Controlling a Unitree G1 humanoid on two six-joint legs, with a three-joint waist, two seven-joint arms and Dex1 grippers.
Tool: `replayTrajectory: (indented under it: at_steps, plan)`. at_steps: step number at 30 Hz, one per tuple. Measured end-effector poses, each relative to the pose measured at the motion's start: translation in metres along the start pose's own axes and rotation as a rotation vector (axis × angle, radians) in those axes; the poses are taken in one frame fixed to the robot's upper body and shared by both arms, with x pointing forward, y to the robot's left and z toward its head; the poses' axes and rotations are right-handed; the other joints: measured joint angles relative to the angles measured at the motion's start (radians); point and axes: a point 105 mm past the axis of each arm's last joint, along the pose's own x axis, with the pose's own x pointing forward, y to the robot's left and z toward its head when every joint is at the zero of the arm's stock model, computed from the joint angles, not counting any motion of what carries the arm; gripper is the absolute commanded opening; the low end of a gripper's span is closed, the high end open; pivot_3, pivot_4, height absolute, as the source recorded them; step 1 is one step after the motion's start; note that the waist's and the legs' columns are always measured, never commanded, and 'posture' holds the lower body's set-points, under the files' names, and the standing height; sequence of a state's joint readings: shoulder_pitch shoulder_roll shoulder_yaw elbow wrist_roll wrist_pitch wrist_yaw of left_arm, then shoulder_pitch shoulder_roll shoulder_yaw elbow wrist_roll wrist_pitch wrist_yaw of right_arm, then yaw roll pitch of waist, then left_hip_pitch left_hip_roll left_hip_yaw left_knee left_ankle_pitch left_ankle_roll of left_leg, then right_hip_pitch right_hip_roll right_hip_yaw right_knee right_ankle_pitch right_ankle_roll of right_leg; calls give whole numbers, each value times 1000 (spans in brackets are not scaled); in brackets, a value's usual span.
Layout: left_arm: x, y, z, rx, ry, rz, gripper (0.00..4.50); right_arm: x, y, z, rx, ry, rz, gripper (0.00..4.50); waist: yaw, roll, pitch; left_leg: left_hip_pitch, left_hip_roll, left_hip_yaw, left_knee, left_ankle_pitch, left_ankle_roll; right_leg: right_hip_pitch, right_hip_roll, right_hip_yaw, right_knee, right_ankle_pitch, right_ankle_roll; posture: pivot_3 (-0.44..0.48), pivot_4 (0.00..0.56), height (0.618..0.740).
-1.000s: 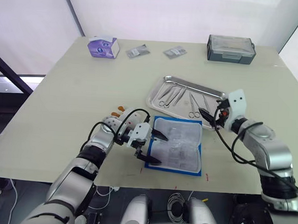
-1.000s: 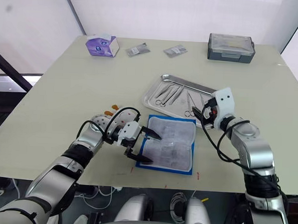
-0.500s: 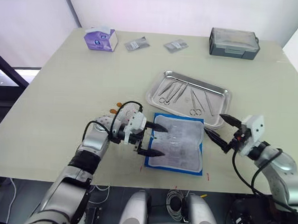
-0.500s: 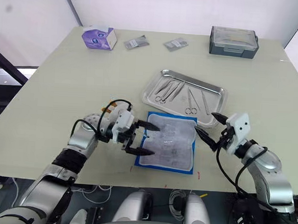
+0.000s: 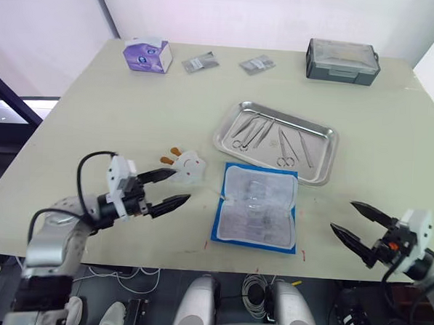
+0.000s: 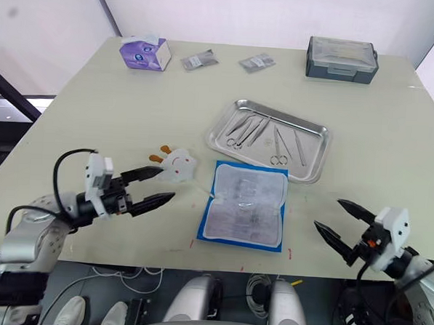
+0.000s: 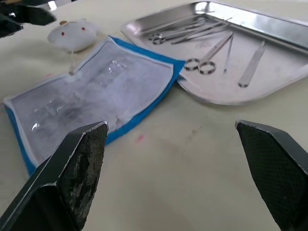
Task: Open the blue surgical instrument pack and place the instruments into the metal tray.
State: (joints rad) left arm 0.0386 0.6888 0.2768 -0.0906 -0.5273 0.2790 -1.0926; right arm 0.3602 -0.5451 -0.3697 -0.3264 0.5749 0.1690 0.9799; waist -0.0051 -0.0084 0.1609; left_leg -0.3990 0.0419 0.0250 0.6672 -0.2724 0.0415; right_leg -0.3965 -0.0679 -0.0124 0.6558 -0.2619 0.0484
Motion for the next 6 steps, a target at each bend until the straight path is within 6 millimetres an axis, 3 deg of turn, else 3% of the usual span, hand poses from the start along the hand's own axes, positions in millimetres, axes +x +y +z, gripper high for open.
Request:
replayTrajectory:
  at_steps: [6]
  plan:
    - [-30, -1, -22, -20, 97, 135, 4500, -29, -1, -14, 29, 46, -28, 4460, 9, 0, 0, 0, -1, 0, 0, 0, 0, 0, -2, 0, -1, -1, -2, 0, 150, 727]
